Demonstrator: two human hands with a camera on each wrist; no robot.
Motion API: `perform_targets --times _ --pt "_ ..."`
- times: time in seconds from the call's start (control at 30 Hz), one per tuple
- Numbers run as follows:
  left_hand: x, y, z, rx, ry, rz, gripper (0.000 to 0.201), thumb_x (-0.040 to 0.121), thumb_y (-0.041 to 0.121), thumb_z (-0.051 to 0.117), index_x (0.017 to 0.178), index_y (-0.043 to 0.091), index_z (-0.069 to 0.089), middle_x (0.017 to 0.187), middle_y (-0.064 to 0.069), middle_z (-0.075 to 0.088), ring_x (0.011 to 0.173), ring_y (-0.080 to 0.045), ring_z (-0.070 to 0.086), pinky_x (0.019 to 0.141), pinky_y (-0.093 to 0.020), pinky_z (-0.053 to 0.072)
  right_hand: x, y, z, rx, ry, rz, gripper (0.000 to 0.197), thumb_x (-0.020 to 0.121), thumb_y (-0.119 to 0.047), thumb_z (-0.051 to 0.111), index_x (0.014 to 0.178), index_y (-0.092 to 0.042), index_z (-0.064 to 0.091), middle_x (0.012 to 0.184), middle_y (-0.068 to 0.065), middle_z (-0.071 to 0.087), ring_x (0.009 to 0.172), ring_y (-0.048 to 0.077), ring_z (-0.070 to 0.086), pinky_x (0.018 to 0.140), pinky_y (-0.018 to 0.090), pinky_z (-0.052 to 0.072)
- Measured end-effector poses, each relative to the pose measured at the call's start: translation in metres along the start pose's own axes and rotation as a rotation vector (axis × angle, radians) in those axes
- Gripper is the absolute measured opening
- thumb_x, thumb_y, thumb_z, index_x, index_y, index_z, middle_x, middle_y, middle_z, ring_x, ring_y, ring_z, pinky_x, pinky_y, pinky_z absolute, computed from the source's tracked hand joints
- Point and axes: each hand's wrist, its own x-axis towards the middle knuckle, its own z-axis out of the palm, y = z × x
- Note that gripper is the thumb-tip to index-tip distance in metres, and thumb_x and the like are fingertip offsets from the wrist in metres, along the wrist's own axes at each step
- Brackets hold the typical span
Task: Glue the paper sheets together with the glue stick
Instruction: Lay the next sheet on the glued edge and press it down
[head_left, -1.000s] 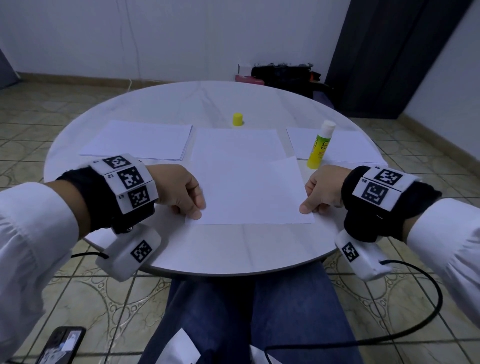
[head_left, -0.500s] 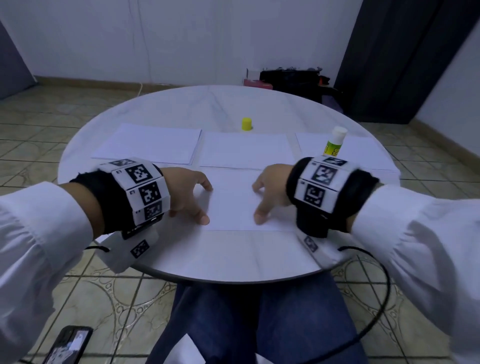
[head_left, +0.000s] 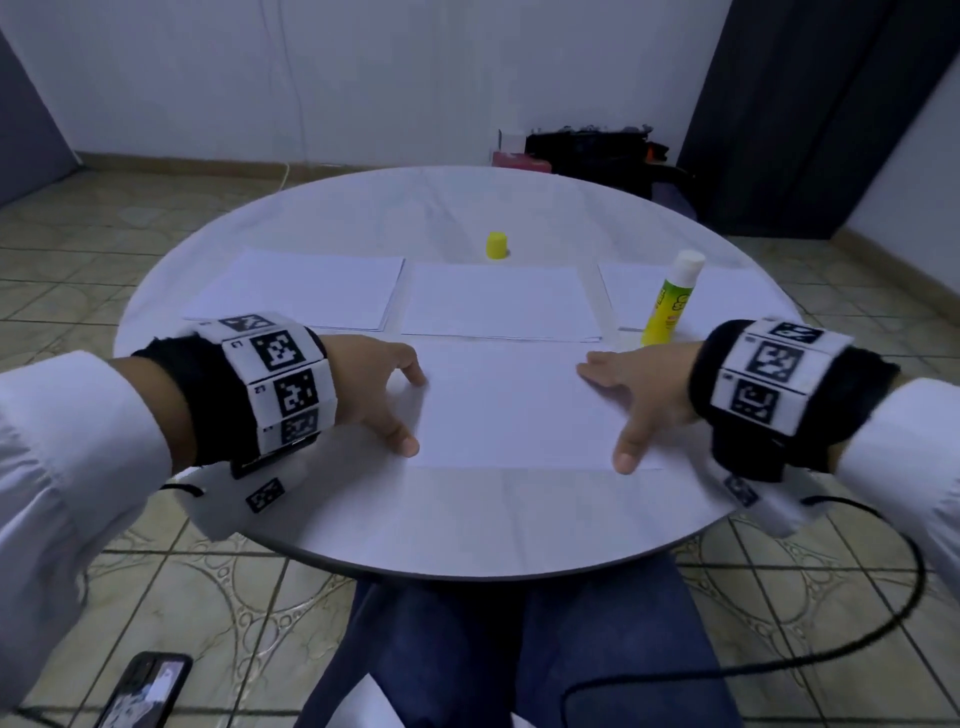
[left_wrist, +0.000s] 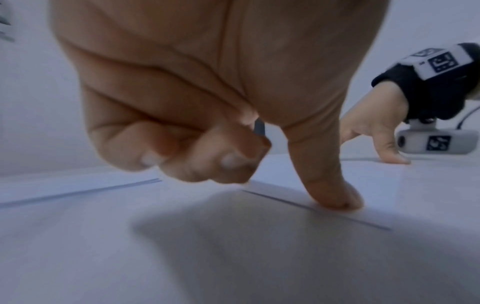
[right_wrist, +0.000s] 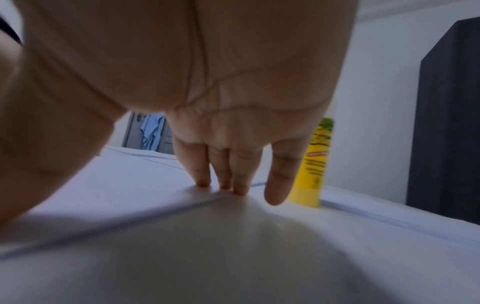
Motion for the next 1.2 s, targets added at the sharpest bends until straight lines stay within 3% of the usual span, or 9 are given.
perform_targets --times 0.13,0.27,0.37,0.47,0.57,0.63,0.77,0.93,1.2 --pt "-0.005 0.019 -0.016 0.223 -0.049 0.009 0.082 0.068 0.059 0.076 0.135 0.028 0.041 0.09 0.007 0.047 0.09 -0.017 0.049 0.075 -0.025 0.035 -0.002 0.018 0.005 0.037 -0.028 0.0 0.117 0.07 -0.042 0.079 0.152 -0.022 -0.002 0.158 -0.013 -0.009 0.146 0.012 0.003 0.117 0.028 0.006" --pt "0.003 0.057 -0.03 0.402 -0.061 0.075 0.083 0.07 0.065 0.07 0.132 0.013 0.052 0.094 0.002 0.061 0.104 -0.02 0.058 0.075 -0.024 0.037 0.002 0.012 0.001 -0.066 -0.057 0.014 0.118 0.072 -0.044 0.077 0.152 -0.019 -0.005 0.159 -0.007 -0.009 0.146 0.017 0.005 0.118 0.034 0.012" --pt "0.018 0.091 -0.023 0.348 0.017 0.193 0.093 0.063 0.076 0.067 0.133 0.015 0.053 0.123 -0.002 0.059 0.113 -0.022 0.057 0.082 -0.029 0.041 0.004 0.01 -0.003 -0.104 -0.033 0.024 0.118 0.07 -0.045 0.079 0.152 -0.013 0.0 0.16 0.0 -0.001 0.146 0.02 0.01 0.117 0.036 0.016" --pt "0.027 0.126 -0.01 0.268 0.104 0.343 0.103 0.065 0.076 0.065 0.143 0.014 0.037 0.142 -0.003 0.044 0.128 -0.023 0.046 0.098 -0.032 0.038 0.01 0.009 -0.001 -0.117 -0.024 0.026 0.123 0.062 -0.05 0.082 0.152 -0.014 0.006 0.158 0.004 0.009 0.144 0.022 0.014 0.117 0.039 0.02" --pt "0.029 0.148 -0.004 0.213 0.15 0.412 0.109 0.068 0.07 0.069 0.15 0.017 0.021 0.15 -0.003 0.034 0.136 -0.023 0.034 0.108 -0.035 0.031 0.016 0.009 0.001 -0.089 0.012 0.013 0.123 0.049 -0.052 0.087 0.148 -0.014 0.023 0.146 0.004 0.036 0.13 0.021 0.039 0.108 0.035 0.035" --pt "0.028 0.151 -0.004 0.19 0.128 0.395 0.112 0.069 0.067 0.07 0.152 0.019 0.012 0.154 -0.004 0.027 0.139 -0.024 0.03 0.11 -0.035 0.028 0.017 0.01 0.003 -0.084 0.018 0.013 0.127 0.048 -0.052 0.088 0.149 -0.015 0.02 0.147 0.003 0.034 0.131 0.022 0.039 0.107 0.034 0.036" --pt "0.029 0.137 -0.004 0.248 0.049 0.345 0.118 0.067 0.073 0.066 0.152 0.012 0.01 0.157 -0.005 0.022 0.142 -0.023 0.027 0.112 -0.041 0.026 0.011 0.008 0.002 -0.154 -0.031 0.026 0.131 0.061 -0.053 0.081 0.152 -0.017 -0.007 0.16 0.003 -0.004 0.146 0.021 0.005 0.118 0.039 0.015" --pt "0.021 0.092 -0.006 0.29 -0.005 0.318 0.118 0.071 0.068 0.066 0.152 0.006 0.006 0.16 -0.003 0.009 0.146 -0.019 0.016 0.116 -0.043 0.022 0.0 0.008 -0.006 -0.104 -0.054 0.028 0.123 0.065 -0.048 0.081 0.152 -0.013 0.002 0.159 0.002 0.004 0.145 0.022 0.011 0.117 0.04 0.018" --pt "0.011 0.001 -0.012 0.347 -0.141 0.073 0.131 0.064 0.067 0.073 0.152 0.019 -0.011 0.161 0.008 -0.005 0.145 -0.02 0.02 0.117 -0.04 0.021 -0.001 0.005 -0.008 -0.135 -0.073 0.053 0.123 0.066 -0.048 0.081 0.152 -0.016 0.0 0.159 -0.004 0.0 0.146 0.02 0.008 0.117 0.041 0.017"
